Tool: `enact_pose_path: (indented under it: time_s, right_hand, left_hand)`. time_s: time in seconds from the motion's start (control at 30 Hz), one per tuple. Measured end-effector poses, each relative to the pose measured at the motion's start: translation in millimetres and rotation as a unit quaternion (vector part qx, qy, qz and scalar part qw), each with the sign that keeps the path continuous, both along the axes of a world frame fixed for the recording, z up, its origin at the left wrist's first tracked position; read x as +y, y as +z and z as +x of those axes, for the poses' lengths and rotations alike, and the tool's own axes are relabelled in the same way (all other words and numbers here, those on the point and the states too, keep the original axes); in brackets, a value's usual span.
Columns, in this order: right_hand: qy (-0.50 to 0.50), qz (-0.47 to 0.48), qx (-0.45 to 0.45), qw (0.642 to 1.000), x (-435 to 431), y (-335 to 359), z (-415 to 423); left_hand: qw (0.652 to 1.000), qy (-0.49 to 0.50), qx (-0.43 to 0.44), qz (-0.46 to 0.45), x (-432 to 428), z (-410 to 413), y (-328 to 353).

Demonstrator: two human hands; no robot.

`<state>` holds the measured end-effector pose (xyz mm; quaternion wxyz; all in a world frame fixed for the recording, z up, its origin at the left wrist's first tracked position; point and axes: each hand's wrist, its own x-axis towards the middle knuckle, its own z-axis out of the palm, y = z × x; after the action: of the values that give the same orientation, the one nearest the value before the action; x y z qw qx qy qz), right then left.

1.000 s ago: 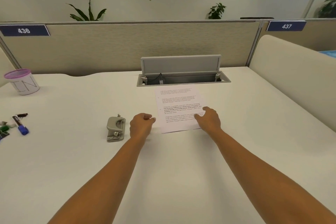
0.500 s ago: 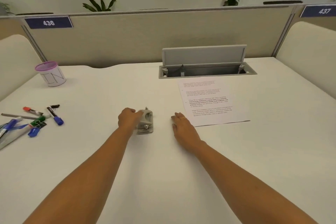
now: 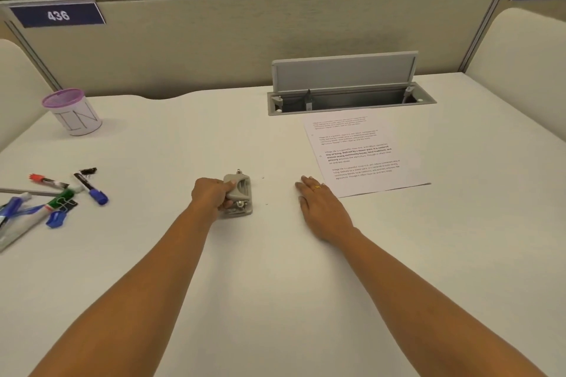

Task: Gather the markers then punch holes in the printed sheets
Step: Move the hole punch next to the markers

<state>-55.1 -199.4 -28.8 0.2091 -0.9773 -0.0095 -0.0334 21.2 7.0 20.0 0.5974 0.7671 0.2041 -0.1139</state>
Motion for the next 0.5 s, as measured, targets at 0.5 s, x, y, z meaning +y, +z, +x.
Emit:
enact_pose_path:
  time_s: [0.5]
  right_hand:
    - [-0.013, 0.014, -0.012, 1.000, 0.2, 5.7, -3.7]
  left_hand:
    - [0.994, 0.020, 0.016, -0.105, 0.1, -4.7, 14.5]
